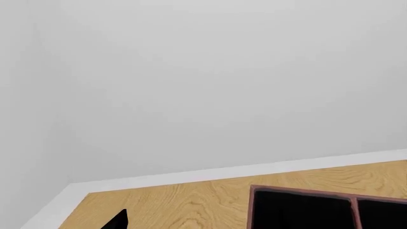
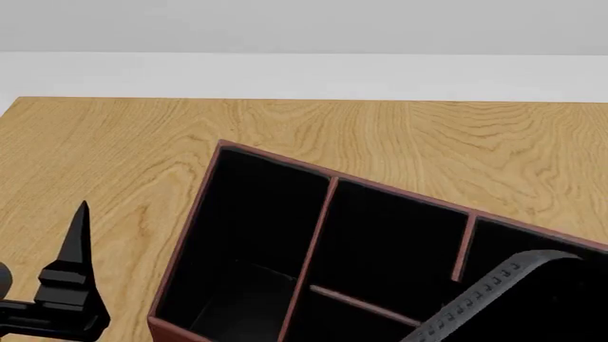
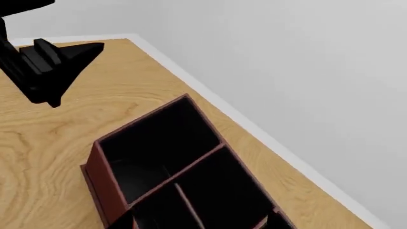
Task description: Pick up the book and place it in the front compartment of the caddy.
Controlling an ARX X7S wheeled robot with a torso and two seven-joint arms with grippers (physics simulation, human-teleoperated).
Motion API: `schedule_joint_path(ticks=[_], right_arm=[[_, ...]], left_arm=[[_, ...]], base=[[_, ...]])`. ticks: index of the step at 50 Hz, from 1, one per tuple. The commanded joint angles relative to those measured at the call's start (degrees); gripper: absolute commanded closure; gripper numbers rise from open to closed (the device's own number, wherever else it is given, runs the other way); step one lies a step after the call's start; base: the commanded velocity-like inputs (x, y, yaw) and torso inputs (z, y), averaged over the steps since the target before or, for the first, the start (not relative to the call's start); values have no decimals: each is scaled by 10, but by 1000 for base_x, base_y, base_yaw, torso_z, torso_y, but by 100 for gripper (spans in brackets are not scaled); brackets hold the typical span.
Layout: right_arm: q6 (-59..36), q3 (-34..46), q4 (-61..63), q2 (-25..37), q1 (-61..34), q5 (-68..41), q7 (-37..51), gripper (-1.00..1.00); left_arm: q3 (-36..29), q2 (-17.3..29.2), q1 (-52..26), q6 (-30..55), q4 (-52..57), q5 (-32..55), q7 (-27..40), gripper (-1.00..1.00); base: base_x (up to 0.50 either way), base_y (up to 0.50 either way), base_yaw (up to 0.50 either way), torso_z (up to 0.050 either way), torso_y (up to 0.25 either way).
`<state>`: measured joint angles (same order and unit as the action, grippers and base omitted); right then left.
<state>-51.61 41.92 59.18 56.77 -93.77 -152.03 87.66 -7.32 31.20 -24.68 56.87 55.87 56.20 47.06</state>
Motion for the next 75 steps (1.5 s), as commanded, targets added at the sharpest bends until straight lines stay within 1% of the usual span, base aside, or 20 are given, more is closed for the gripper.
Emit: schedule_joint_path(ticks=[1,10,17,42,52,75], right_arm=[[-12,30,7,-11,0,-49,14,-100],[-32,30,8,-26,45,-52,22,-100],[-53,53,8,-37,82,-36,23,-100],[-79,103,8,-49,141,-1,23,-100],[-88,102,8,-49,167,2,23,-100],[-99,119,8,-73,241,68,23,-100]], left_arm=[[-6,3,2,-8,-2,-3,1,-100],[-9,6,1,-11,-2,0,4,-100],[-14,7,-3,-11,-4,0,7,-100],[-16,18,-2,-21,-2,8,16,-100],[-20,20,-5,-22,-2,12,21,-100],[-30,23,-19,-24,-8,19,28,-100]], base=[[0,0,0,0,0],[0,0,0,0,0],[0,0,0,0,0],[0,0,0,0,0],[0,0,0,0,0],[0,0,0,0,0]])
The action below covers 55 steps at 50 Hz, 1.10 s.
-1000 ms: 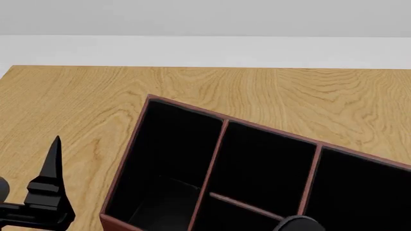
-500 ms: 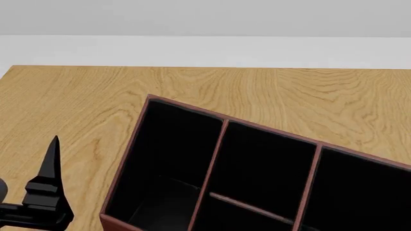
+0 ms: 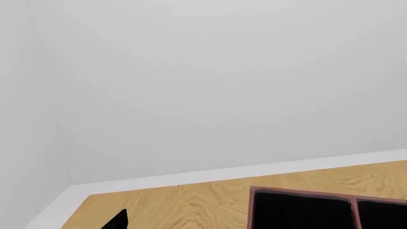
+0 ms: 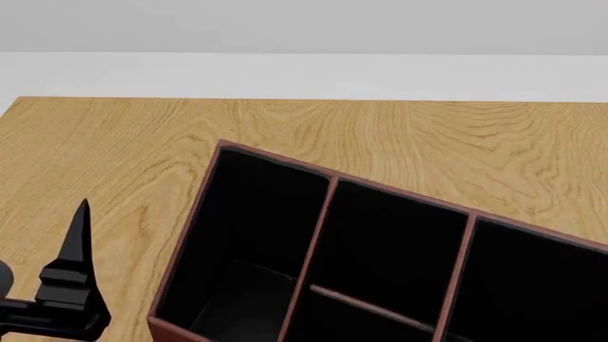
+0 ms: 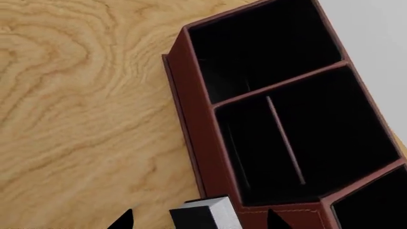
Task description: Pick up the book and place it in the front compartment of the caddy.
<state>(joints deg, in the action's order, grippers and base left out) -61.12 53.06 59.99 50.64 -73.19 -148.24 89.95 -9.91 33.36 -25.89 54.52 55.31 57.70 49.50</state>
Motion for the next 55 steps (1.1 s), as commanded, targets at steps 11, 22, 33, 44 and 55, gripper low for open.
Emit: schedule_joint_path(ticks=[11,22,33,44,55], right_arm=[[-21,2,-10,-8,66,70,-25,-100],[-54,-16,-33,3,98,120,-72,-100],[-88,-36,-60,6,129,171,-122,-100],[-112,-58,-82,3,156,219,-169,-100],[-130,-83,-97,3,191,275,-217,-100]], left_arm=[[-13,4,-2,-7,-4,-6,3,-100],[-17,6,-2,-10,-4,-6,6,-100],[-22,8,-4,-11,-4,-5,9,-100],[-25,10,-6,-13,-5,-2,14,-100],[-28,13,-8,-15,-6,-1,16,-100]], base=[[0,0,0,0,0],[0,0,0,0,0],[0,0,0,0,0],[0,0,0,0,0],[0,0,0,0,0]])
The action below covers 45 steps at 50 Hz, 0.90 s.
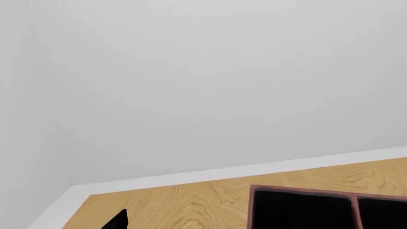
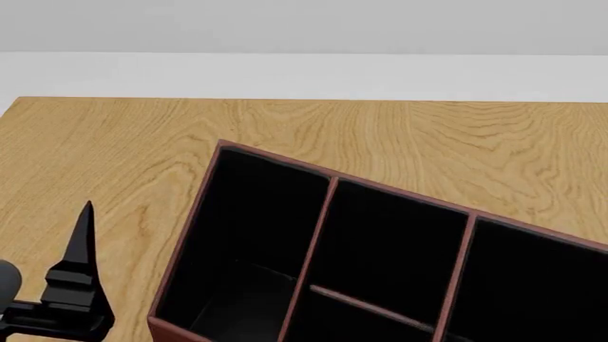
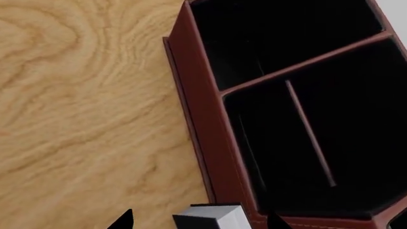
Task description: Pick up the book and place it in the front compartment of the caddy.
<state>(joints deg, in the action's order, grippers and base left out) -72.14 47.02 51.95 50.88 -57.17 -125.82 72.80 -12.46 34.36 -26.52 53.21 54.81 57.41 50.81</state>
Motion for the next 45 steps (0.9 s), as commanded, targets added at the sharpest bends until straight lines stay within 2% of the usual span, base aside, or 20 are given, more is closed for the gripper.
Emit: schedule_joint_path(ticks=[1,45], right_arm=[[-21,-26,-17,1,34,55,-51,-100],[-71,-42,-64,-18,105,215,-177,-100]], left_arm=[[-3,3,-2,-2,-1,2,4,-100],[-19,8,-6,-14,-7,0,9,-100]], base=[[0,0,0,0,0],[0,0,0,0,0]])
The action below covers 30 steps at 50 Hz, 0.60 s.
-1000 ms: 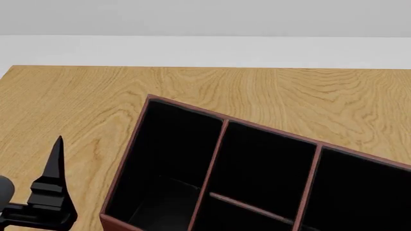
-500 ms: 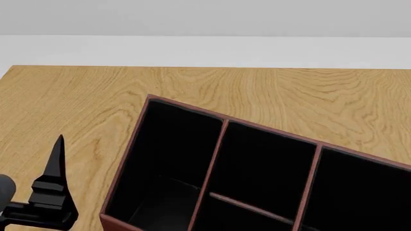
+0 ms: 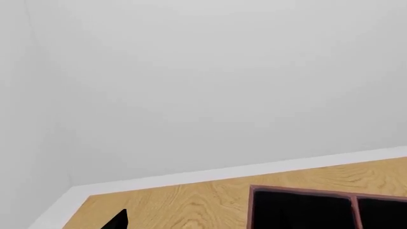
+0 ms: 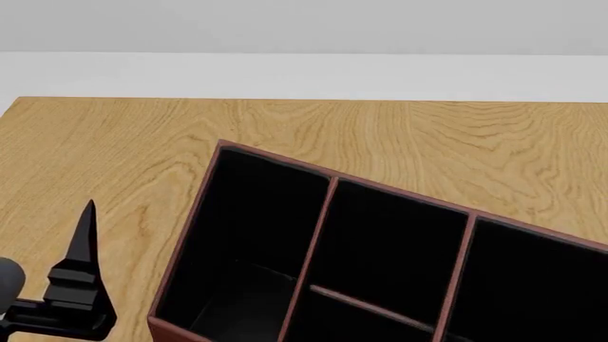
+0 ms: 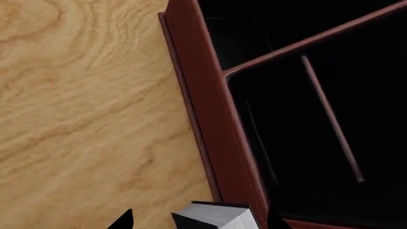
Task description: Pick up the book and place it in the front compartment of the caddy.
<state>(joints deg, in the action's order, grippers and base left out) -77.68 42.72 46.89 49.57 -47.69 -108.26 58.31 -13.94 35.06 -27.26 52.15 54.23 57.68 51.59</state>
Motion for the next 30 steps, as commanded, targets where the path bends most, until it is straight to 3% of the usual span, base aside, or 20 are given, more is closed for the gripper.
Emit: schedule_joint_path(ticks=[1,30], right_arm=[[-17,1,-15,-6,12,45,-36,-100],[-33,9,-41,2,28,155,-126,-100]], left_arm=[[-5,1,1,-4,-1,-2,1,-100],[-11,7,3,-12,0,-1,9,-100]], base=[[0,0,0,0,0],[0,0,0,0,0]])
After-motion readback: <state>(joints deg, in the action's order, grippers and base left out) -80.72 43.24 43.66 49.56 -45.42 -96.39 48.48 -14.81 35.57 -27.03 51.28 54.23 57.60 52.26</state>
